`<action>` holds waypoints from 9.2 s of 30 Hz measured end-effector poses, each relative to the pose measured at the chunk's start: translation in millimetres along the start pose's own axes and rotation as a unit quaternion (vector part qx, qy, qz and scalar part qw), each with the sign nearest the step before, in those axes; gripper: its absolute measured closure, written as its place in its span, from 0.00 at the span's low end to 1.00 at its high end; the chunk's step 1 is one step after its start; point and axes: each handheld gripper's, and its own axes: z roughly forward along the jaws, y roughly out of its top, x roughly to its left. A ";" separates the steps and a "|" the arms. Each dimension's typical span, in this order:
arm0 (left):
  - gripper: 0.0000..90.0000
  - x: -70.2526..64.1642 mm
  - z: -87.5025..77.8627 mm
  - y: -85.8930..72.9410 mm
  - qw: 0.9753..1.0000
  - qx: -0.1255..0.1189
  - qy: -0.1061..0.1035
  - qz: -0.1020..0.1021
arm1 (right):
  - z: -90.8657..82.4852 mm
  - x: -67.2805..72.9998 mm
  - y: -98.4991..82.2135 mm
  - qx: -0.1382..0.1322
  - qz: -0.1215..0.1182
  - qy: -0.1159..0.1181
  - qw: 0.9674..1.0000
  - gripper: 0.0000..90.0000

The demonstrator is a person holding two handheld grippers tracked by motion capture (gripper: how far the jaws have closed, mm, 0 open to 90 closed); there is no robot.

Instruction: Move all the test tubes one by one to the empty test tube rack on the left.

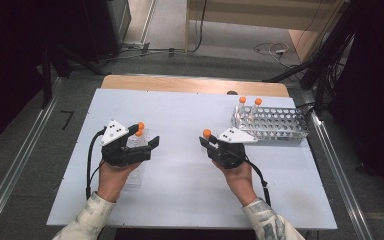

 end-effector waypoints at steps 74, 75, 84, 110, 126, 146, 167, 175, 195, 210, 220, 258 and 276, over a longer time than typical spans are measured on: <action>0.78 -42.8 15.8 -6.5 0.993 0.021 -0.109 0.032 | 27.2 56.0 -6.5 0.032 -0.039 0.100 0.994 0.28; 0.78 -41.8 14.9 -5.5 0.994 0.020 -0.107 0.030 | 26.6 55.5 -6.3 0.033 -0.037 0.098 0.994 0.27; 0.78 -30.1 4.5 3.3 0.995 0.009 -0.099 0.014 | 24.2 46.7 -7.9 0.040 -0.027 0.086 0.995 0.24; 0.78 19.2 -24.5 15.5 0.999 -0.017 -0.043 -0.027 | 19.8 37.4 -10.6 0.040 -0.020 0.073 0.996 0.24; 0.78 36.5 -33.9 14.7 0.999 -0.027 0.003 -0.030 | 18.6 37.2 -11.9 0.038 -0.018 0.072 0.996 0.24; 0.78 29.2 -18.4 3.0 0.999 0.001 0.036 0.002 | 18.3 38.3 -12.2 0.039 -0.020 0.072 0.996 0.24; 0.77 20.1 -8.3 -11.9 0.997 0.030 0.065 0.016 | 16.9 37.9 -12.5 0.038 -0.021 0.072 0.996 0.24; 0.77 20.4 -7.1 -13.7 0.997 0.035 0.065 0.012 | 17.6 38.7 -13.2 0.041 -0.022 0.072 0.996 0.24; 0.38 16.7 -11.1 -11.9 0.996 -0.003 0.085 0.005 | 16.4 34.0 -12.5 0.038 -0.019 0.064 0.997 0.24; 0.28 19.7 -8.3 -13.1 0.997 0.001 0.073 -0.011 | 7.9 18.1 -8.8 0.025 0.001 0.037 0.999 0.24; 0.28 21.2 -9.3 -12.8 0.997 -0.002 0.070 -0.014 | -2.0 1.6 -4.6 0.016 0.022 0.012 1.000 0.24; 0.24 21.2 -12.8 -10.6 0.997 -0.012 0.075 -0.016 | -16.6 -126.2 -15.5 0.013 0.134 -0.205 0.969 0.25; 0.24 20.5 -10.1 -12.2 0.997 -0.002 0.072 -0.009 | 24.5 -166.8 -10.9 0.022 0.125 -0.248 0.960 0.47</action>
